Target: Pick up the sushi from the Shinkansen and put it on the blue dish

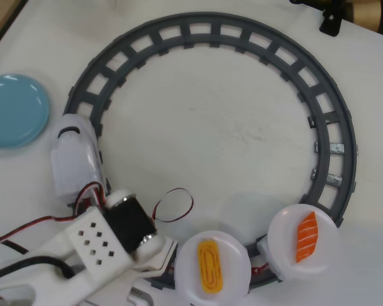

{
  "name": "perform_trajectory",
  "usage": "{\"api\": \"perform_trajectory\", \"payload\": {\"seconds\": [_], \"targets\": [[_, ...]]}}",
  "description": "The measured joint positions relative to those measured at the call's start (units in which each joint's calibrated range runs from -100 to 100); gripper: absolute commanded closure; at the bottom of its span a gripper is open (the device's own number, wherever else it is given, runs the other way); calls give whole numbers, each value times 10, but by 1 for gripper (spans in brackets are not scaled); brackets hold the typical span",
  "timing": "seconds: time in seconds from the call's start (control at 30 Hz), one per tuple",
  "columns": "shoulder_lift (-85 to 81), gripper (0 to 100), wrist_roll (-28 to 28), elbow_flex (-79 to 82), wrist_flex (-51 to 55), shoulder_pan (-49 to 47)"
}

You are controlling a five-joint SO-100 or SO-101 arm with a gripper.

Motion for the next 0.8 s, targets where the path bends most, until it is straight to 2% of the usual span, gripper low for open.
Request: {"api": "perform_trajectory", "payload": {"seconds": [0.07, 0.17, 0.2, 0.43, 0.8], "targets": [[20, 81, -2, 0, 0, -2], [43, 99, -3, 0, 0, -24], [43, 96, -4, 2, 0, -34], [26, 97, -49, -24, 0, -81], [-197, 97, -144, -15, 1, -311]]}}
